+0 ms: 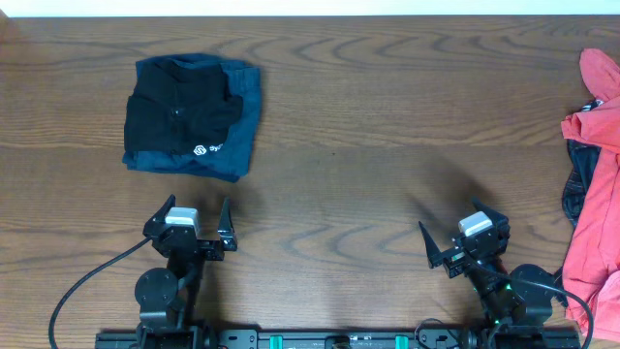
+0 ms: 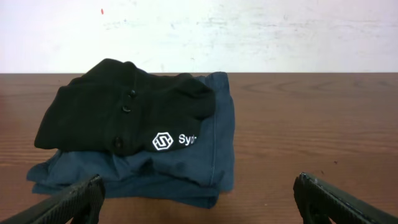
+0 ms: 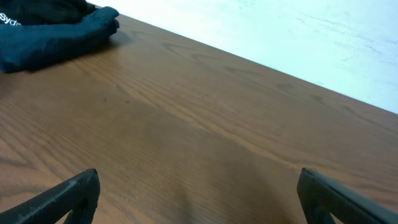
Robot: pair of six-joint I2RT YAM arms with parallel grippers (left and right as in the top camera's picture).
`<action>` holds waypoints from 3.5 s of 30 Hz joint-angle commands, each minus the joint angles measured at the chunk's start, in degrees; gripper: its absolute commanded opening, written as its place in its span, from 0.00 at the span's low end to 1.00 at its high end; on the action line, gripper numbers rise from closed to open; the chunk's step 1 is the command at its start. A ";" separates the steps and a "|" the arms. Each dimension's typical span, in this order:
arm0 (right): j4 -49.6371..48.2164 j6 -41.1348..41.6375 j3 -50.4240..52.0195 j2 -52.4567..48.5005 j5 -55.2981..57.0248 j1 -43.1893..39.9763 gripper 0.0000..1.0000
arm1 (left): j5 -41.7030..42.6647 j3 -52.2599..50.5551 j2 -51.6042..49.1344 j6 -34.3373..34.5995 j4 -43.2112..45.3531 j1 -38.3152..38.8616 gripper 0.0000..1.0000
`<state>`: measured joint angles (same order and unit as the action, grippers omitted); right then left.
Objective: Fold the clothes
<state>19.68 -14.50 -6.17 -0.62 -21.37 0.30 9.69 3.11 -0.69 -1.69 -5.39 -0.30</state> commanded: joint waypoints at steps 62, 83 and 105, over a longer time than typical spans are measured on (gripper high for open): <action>-5.11 0.83 0.17 0.28 -10.03 0.63 0.99 | 7.69 -1.66 0.00 6.58 -0.02 0.24 0.98; -3.23 16.46 -29.88 -39.71 -8.39 0.57 0.99 | 8.74 42.75 -39.52 8.87 -29.73 0.22 0.98; 24.94 26.51 -80.56 -97.50 13.33 -9.31 0.99 | 10.86 67.84 -63.52 8.87 -49.62 0.22 0.98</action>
<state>44.71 4.49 -81.43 -95.64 -18.28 -5.30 19.62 69.89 -64.51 6.92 -54.87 -0.25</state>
